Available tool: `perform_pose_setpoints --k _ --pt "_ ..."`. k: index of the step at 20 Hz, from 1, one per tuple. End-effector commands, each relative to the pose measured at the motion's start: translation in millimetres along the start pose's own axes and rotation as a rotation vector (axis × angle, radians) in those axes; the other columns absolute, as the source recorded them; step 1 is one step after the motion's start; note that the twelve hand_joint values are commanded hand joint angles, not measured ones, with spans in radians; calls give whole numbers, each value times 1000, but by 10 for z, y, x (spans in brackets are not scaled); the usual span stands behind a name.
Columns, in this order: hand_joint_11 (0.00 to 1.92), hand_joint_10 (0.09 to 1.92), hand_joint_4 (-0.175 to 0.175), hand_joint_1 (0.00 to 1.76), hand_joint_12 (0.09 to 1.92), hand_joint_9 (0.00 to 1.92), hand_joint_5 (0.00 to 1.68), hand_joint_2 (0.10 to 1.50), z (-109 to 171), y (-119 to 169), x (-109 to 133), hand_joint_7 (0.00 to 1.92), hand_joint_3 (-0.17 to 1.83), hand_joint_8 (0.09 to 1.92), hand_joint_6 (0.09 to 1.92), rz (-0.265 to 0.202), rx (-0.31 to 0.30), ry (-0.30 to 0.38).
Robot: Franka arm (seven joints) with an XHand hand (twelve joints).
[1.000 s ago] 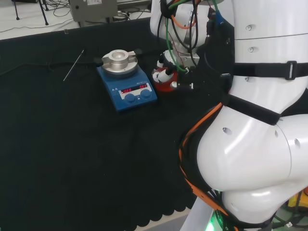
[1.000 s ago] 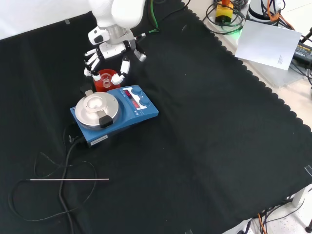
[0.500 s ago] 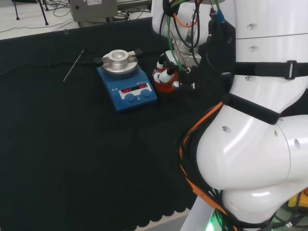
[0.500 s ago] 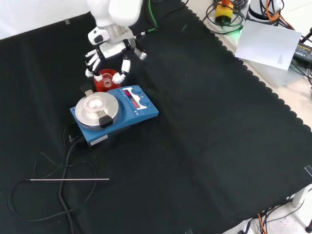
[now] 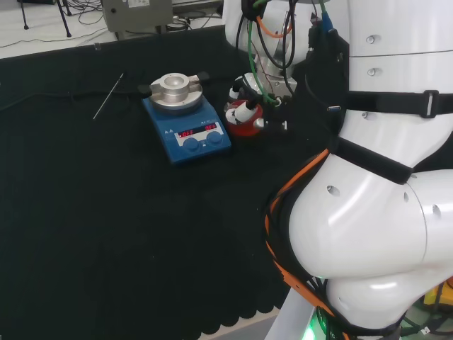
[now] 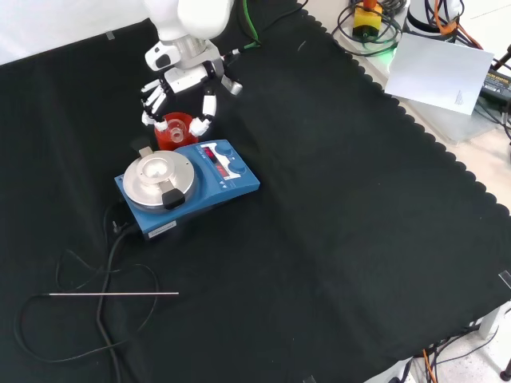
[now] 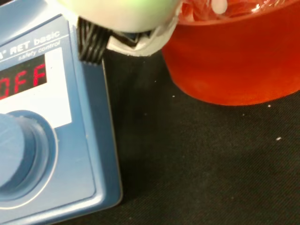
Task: Pick up the round-bottom flask.
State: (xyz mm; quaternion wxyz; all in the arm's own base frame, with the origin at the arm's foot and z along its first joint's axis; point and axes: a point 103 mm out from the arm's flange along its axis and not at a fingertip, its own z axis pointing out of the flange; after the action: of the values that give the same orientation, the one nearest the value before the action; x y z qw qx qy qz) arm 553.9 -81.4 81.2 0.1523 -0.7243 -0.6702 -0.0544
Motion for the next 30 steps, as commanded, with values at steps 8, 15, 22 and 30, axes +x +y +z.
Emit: perform_pose_setpoints --k 8,15,22,30 --pt "13 661 -45 1007 1352 464 512 520 70 25 78 280 747 644 866 -1 16 -22" --pt "12 664 -45 1004 1354 464 513 520 102 47 46 279 746 645 864 19 21 -32" --pt "27 670 -35 996 1356 482 615 550 113 43 26 294 734 652 880 36 14 -34" --pt "51 669 -25 983 1354 511 733 591 129 36 58 319 702 656 869 34 13 -27"
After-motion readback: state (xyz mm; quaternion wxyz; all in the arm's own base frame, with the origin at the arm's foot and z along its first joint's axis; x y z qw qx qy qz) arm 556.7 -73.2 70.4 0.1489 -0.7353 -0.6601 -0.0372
